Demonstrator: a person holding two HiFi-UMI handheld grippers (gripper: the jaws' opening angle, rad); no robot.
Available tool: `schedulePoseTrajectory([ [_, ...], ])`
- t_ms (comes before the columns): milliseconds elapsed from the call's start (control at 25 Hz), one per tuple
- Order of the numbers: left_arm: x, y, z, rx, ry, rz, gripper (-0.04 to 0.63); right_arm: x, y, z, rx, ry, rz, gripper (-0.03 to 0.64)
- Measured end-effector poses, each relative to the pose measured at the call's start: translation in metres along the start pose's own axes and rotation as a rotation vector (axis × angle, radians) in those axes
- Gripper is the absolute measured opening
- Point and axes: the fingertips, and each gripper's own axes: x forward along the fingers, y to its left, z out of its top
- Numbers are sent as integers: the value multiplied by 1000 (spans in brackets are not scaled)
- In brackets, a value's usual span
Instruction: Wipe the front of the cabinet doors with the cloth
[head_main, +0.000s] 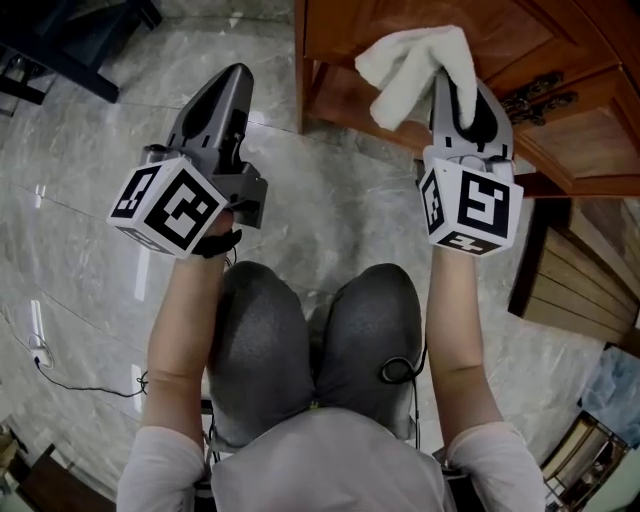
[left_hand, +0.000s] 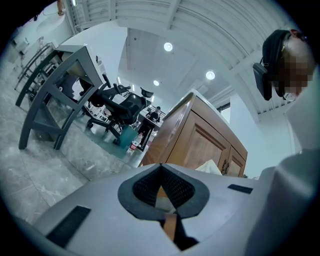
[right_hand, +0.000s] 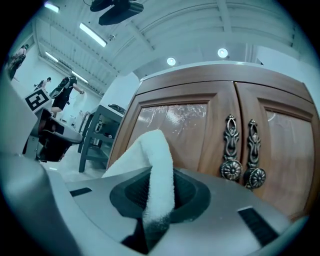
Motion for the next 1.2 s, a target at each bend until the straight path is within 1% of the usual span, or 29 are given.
schedulePoseTrajectory([
  [360, 1, -5, -11, 4, 10, -8, 17, -22, -27, -21, -3, 25, -57, 81],
  [800, 1, -13, -20, 5, 27, -15, 17, -48, -61, -34, 1, 42, -117, 81],
  [1120, 2, -13, -29, 3, 39, -13, 17, -58, -71, -43, -31, 61, -122, 81],
  [1200, 2, -10, -35, 1, 52, -9, 17, -60, -64, -39, -31, 43, -100, 81],
])
